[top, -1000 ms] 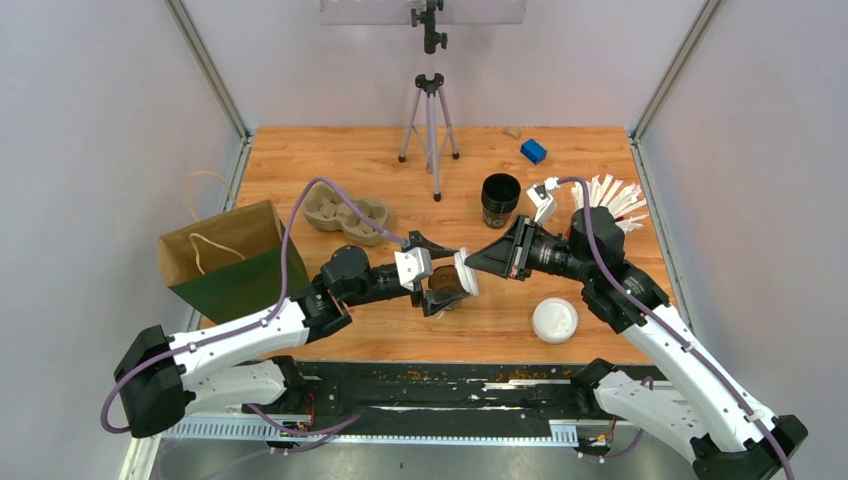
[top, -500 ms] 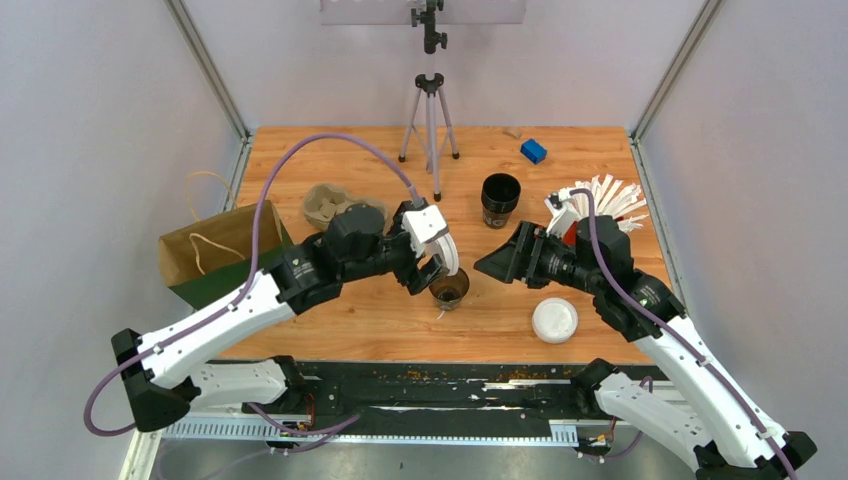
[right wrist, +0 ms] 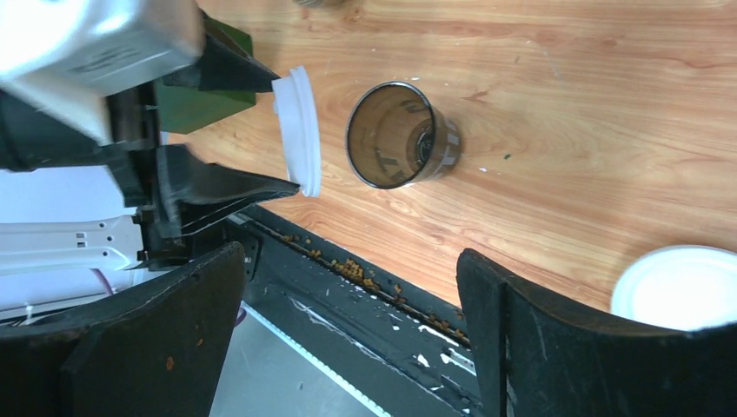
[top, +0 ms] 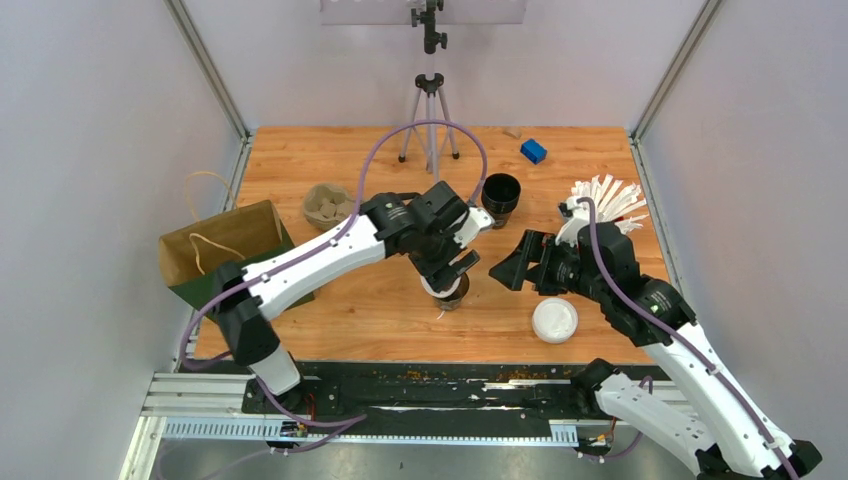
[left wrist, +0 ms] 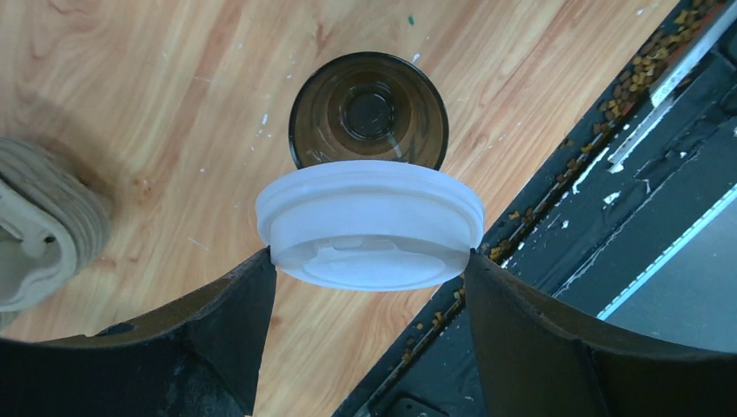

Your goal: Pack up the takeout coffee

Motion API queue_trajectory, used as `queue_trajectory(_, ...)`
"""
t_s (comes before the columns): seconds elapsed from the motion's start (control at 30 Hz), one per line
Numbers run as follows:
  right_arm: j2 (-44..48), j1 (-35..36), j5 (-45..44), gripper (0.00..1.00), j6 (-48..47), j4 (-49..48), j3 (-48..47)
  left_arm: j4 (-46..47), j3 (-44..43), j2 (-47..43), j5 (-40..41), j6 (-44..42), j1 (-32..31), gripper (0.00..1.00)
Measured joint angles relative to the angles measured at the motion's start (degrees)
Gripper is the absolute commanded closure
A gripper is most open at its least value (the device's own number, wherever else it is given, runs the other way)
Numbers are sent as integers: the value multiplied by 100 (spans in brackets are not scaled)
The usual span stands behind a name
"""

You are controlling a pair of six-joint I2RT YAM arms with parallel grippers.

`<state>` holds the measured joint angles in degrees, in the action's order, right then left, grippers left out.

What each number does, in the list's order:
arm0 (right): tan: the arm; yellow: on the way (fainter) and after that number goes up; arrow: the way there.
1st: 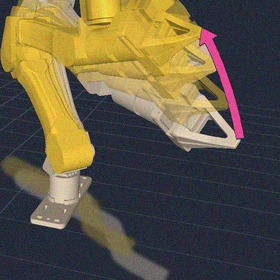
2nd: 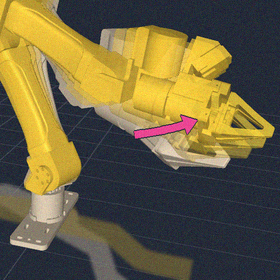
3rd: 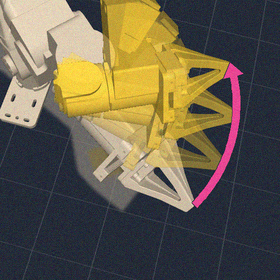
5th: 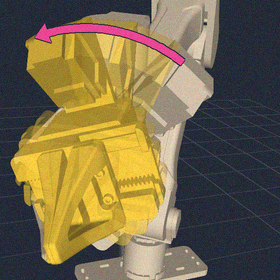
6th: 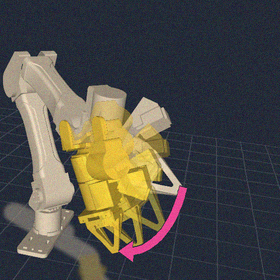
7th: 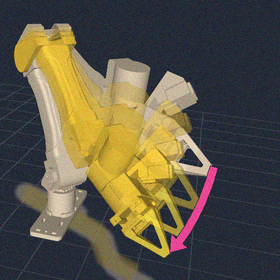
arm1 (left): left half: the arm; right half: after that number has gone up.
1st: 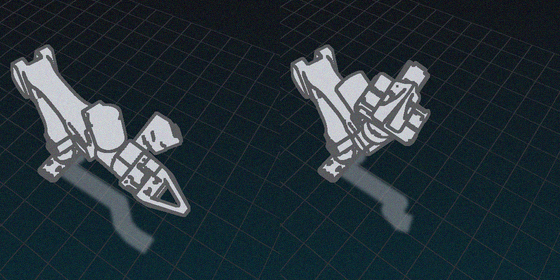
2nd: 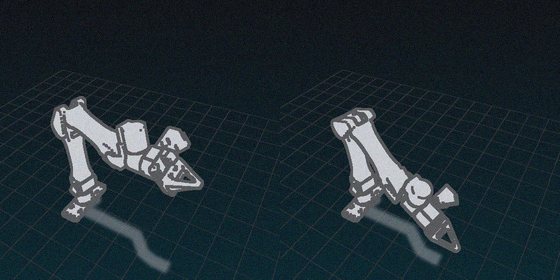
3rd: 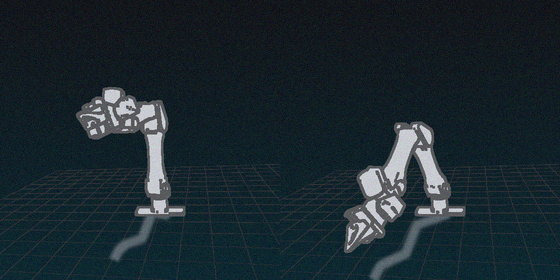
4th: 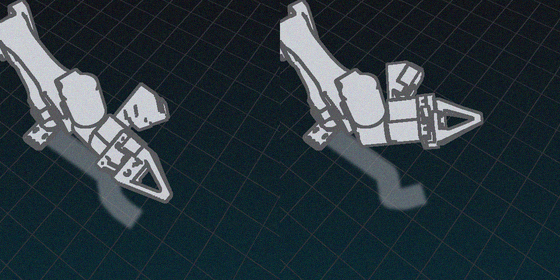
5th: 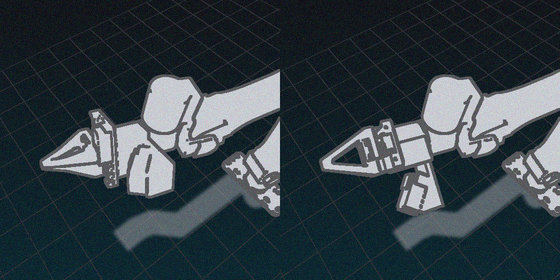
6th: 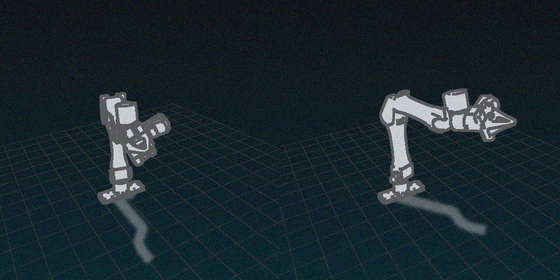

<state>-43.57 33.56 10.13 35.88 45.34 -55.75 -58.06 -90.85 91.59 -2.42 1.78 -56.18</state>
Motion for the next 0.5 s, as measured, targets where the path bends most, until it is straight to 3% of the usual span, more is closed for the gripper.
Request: queue_trajectory(0.5, 654, 0, -734, 6, -179, 629, -254, -1099, -1513, 1744, 79, 79, -4, 22)
